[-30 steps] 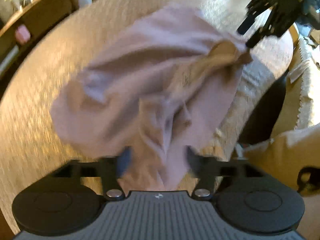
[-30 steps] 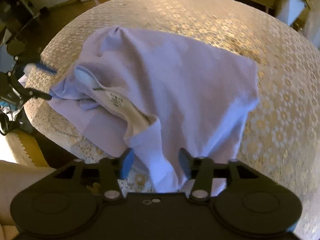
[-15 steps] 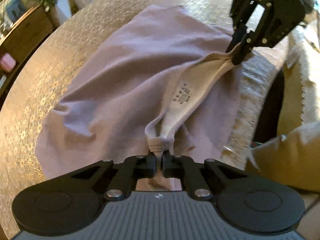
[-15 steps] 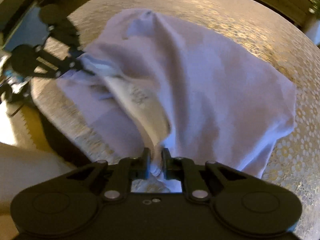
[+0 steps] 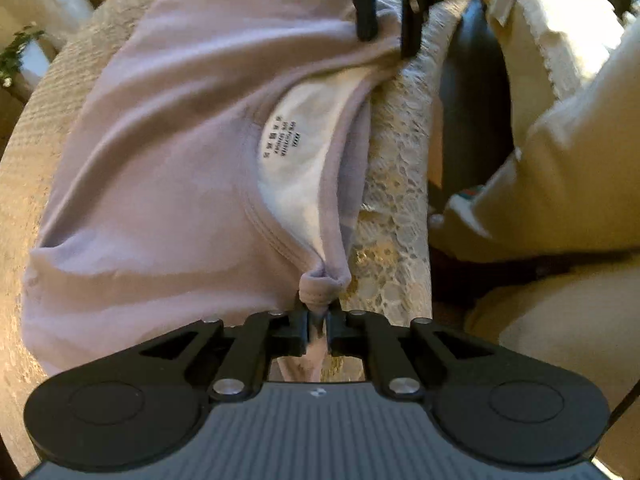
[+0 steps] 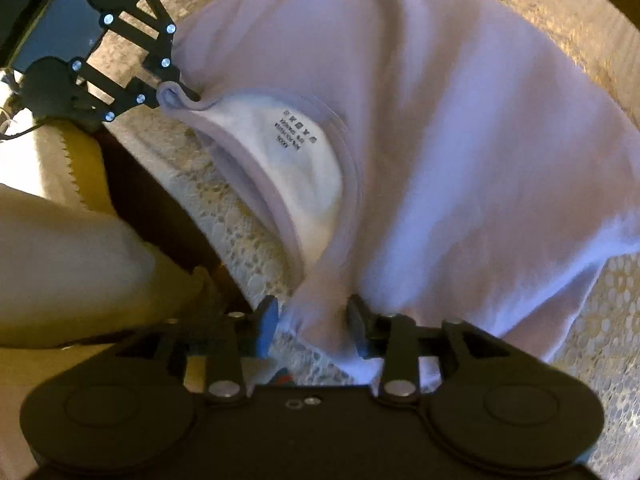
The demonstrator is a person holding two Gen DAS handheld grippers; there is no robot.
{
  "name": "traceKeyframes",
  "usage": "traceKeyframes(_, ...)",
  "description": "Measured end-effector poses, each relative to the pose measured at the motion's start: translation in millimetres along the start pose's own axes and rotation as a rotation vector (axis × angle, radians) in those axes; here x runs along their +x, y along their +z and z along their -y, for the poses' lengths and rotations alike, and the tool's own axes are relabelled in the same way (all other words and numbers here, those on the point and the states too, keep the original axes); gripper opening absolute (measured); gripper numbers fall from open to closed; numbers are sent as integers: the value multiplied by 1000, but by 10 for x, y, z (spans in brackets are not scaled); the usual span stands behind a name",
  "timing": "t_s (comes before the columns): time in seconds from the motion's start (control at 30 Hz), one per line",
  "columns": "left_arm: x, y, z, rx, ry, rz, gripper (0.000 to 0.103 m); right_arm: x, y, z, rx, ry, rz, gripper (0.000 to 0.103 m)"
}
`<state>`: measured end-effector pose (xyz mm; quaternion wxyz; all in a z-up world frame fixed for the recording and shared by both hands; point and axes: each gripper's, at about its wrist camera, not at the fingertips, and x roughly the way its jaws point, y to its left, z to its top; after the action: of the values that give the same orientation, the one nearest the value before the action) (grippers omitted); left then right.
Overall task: Fold clothes
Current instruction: 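Open both grippers and pull them away from the folded sweatshirt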
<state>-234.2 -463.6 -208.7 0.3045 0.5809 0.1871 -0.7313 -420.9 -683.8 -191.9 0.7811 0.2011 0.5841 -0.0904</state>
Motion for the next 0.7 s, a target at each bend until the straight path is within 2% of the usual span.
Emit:
traceKeyframes(0.07,-98,-11,-93,-41,-34,-10,7,-148,32,176,79,0,35,103)
traceKeyframes(0.13,-275,-41,-371,-196,-52,5,7,-296,63,352,157,0,70,103)
traceKeyframes(0.23,-461,-142,-895,-444,11,35,7,-500,111,607,270,0,118,103)
traceKeyframes(0.33,-511,-266,-1470,-657,80,58,8,-477,167,749,320,0,123,103)
traceKeyframes(0.43,-600,-405,-1923,-815,81,87,8,-453,222,892,370,0,127,103)
traceKeyframes(0.53,-669,-518,-1986,-886,-6,112,8,-429,277,1035,420,0,131,103)
traceKeyframes(0.63,-529,-468,-1767,-871,-50,84,8,-405,332,1178,470,0,135,103)
traceKeyframes(0.7,-352,-323,-1572,-824,-103,70,8,-389,369,1273,503,0,137,103)
